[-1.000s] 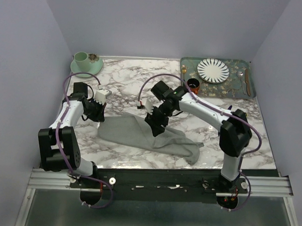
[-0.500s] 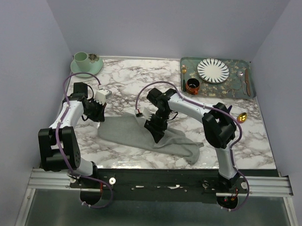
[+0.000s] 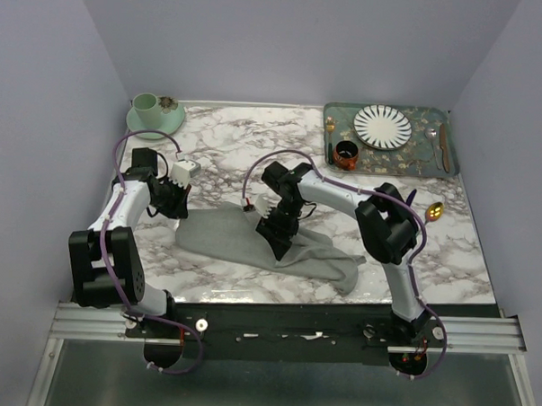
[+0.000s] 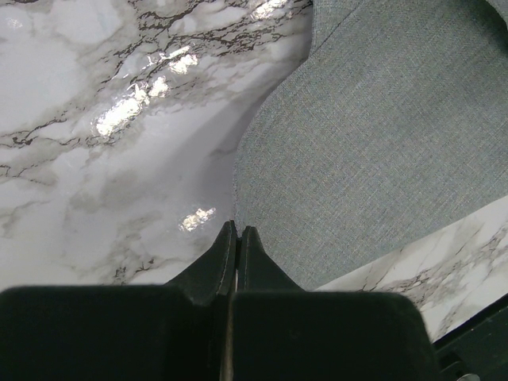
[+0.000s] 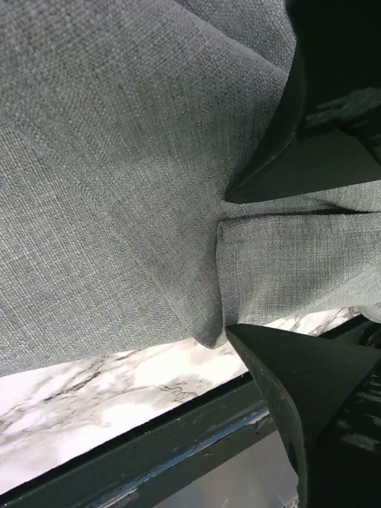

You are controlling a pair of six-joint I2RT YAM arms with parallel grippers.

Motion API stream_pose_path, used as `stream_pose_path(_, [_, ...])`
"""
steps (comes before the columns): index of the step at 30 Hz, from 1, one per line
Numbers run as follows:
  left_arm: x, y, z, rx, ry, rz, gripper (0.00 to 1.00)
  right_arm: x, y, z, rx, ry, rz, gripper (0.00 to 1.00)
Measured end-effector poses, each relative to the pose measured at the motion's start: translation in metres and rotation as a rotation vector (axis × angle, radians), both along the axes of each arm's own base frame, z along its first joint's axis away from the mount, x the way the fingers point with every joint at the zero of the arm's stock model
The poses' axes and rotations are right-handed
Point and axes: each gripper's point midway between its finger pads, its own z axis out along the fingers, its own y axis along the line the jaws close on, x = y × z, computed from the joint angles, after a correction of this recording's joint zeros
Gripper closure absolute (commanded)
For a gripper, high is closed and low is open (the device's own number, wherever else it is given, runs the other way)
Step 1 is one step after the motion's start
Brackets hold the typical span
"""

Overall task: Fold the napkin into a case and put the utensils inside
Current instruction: Pick up the crumpled napkin from the center of the board.

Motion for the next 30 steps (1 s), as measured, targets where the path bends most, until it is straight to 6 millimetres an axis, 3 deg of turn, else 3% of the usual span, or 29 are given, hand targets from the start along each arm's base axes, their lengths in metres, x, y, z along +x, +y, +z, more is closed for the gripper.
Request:
stream_pose_path(2, [0.0, 0.0, -0.001, 0.0, 0.001, 0.0, 1.0, 0.0, 0.001, 0.0, -0.002, 0.0, -0.009, 0.47])
stream_pose_path(5, [-0.001, 0.0, -0.001, 0.0, 0.004, -0.001, 1.0, 0.002, 0.001, -0.003, -0.002, -0.007, -0.019, 0.58])
stream_pose_path(10, [-0.002, 0.0, -0.001, 0.0, 0.005, -0.001, 1.0, -0.004, -0.004, -0.004, -0.007, 0.0, -0.022, 0.69])
stream_pose_path(16, [-0.001, 0.0, -0.001, -0.001, 0.005, 0.001, 1.0, -0.008, -0.006, 0.031, 0.044, -0.034, -0.015, 0.99])
stream_pose_path(22, [-0.001, -0.002, 0.0, -0.012, 0.005, 0.004, 1.0, -0.013, -0.009, 0.057, 0.094, -0.04, -0.006, 0.99])
stream_pose_path(30, [0.002, -0.003, 0.005, -0.018, -0.006, 0.001, 1.0, -0.015, -0.014, 0.061, 0.102, -0.034, -0.005, 0.99])
